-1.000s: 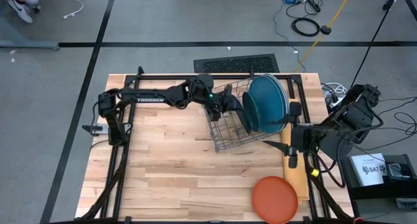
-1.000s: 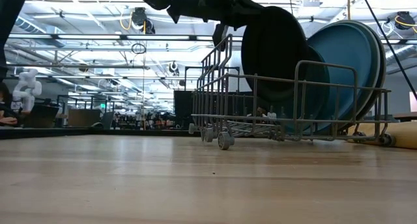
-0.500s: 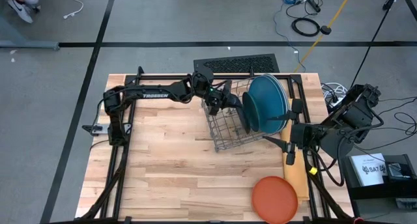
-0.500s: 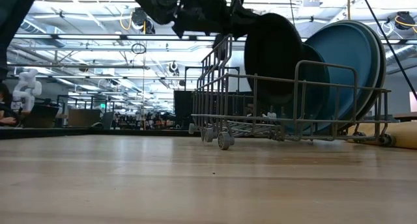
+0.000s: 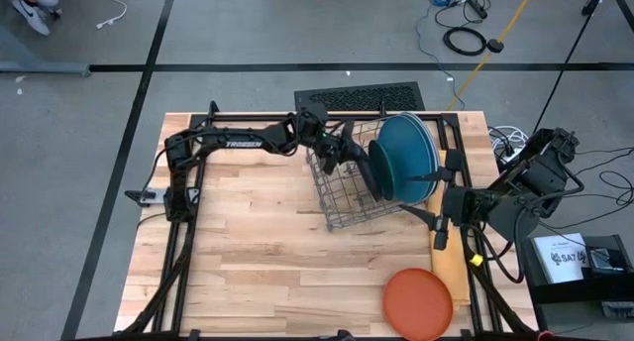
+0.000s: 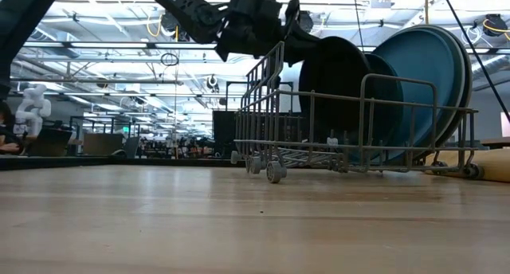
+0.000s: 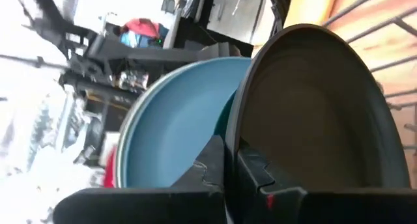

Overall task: Sort dishes
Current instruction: Put the black plate into the dish rack

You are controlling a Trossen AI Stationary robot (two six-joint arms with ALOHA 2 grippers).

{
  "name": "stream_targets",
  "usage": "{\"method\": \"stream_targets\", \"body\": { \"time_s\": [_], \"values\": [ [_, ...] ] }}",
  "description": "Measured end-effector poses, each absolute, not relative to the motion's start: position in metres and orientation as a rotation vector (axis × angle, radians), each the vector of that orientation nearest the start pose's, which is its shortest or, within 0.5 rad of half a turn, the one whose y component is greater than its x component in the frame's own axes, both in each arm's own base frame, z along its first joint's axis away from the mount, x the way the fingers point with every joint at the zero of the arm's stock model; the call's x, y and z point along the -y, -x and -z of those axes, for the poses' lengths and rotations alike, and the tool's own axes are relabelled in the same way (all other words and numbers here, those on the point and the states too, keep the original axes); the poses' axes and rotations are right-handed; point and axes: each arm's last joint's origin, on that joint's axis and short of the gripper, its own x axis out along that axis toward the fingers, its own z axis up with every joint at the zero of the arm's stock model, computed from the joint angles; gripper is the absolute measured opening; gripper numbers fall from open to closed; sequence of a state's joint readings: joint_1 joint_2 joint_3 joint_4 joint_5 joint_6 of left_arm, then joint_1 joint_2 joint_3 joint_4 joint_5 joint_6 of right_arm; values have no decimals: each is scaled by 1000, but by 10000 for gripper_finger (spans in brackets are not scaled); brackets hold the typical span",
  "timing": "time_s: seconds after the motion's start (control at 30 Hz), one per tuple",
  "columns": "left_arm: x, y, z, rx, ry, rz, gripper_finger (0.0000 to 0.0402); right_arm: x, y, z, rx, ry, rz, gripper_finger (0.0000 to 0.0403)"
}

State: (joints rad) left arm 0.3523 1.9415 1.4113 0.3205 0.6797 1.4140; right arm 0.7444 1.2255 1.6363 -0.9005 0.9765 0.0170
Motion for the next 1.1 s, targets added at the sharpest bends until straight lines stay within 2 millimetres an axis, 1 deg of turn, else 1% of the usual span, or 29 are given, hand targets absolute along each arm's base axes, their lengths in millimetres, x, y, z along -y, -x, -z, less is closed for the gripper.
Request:
{"method": "stream_targets", "body": {
  "time_s": [0.13,0.37,0.6,0.67,0.73,0.83,0.97,1.1],
  "values": [
    [-142,-424,-257,54,-1195,381,11,-119,-169,-465,-322,363,243,247],
    [-141,-431,-237,39,-1197,425,13,-115,-172,-465,-329,370,258,247],
    [-139,-432,-238,59,-1200,431,15,-114,-172,-465,-329,367,259,247],
    [-137,-433,-239,67,-1202,432,22,-114,-172,-465,-329,369,259,247],
    [-135,-433,-239,63,-1172,436,39,-115,-173,-465,-328,368,259,247],
    [-132,-434,-239,57,-1128,441,77,-115,-173,-466,-328,368,259,247],
    [-132,-434,-239,51,-1128,434,128,-115,-173,-466,-326,366,259,247],
    [-131,-436,-239,12,-1146,375,162,-115,-173,-466,-325,358,260,247]
  ]
}}
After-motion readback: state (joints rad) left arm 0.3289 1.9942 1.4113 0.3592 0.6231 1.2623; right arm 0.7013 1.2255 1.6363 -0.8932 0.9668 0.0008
